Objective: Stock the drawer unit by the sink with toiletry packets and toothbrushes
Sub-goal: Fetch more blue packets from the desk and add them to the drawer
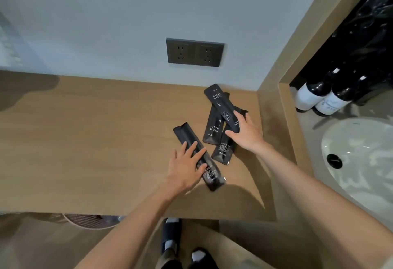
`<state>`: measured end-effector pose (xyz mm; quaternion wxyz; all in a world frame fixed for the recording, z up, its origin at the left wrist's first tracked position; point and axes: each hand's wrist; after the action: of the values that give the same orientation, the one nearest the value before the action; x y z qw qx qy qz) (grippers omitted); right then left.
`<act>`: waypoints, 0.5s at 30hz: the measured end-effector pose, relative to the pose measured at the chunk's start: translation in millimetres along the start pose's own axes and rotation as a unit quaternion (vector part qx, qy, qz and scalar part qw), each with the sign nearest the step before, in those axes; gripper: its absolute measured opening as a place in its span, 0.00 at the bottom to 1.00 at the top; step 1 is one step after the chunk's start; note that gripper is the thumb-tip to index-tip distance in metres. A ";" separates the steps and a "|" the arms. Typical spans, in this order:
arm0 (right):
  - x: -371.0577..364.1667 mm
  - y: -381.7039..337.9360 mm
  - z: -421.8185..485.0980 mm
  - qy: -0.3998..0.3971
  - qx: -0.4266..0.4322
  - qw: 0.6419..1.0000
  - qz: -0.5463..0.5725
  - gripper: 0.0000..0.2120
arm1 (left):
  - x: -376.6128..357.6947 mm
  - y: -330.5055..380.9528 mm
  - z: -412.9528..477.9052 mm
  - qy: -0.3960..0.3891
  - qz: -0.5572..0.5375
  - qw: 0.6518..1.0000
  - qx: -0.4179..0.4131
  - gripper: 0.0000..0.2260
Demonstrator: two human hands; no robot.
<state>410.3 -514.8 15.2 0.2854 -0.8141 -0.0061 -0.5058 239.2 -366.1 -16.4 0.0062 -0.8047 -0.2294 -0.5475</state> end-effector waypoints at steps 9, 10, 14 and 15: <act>-31.0 -0.6 20.7 0.062 -0.056 0.996 -0.015 0.28 | 4.6 -31.8 12.7 0.055 0.000 0.997 -0.053 0.23; -33.4 -0.4 19.6 0.084 -0.054 0.995 -0.012 0.26 | 6.5 -35.4 13.2 0.063 -0.001 0.997 -0.054 0.23; -36.4 -3.3 12.3 0.124 -0.050 0.991 -0.021 0.20 | 10.5 -49.9 19.0 0.103 -0.039 0.993 -0.039 0.20; -37.7 -4.6 8.8 0.126 -0.047 0.991 -0.029 0.19 | 10.9 -54.1 20.0 0.111 -0.061 0.991 -0.033 0.18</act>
<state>397.7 -496.3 -16.7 0.2304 -0.7560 0.0303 -0.6119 239.6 -308.6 -27.8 -0.0285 -0.7233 -0.2579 -0.6399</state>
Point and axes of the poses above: each hand's wrist, its own z-axis towards the middle knuckle, its own x-axis out of the back of the hand, y = z × x, and after that the axes turned 7 degrees about x, right-handed
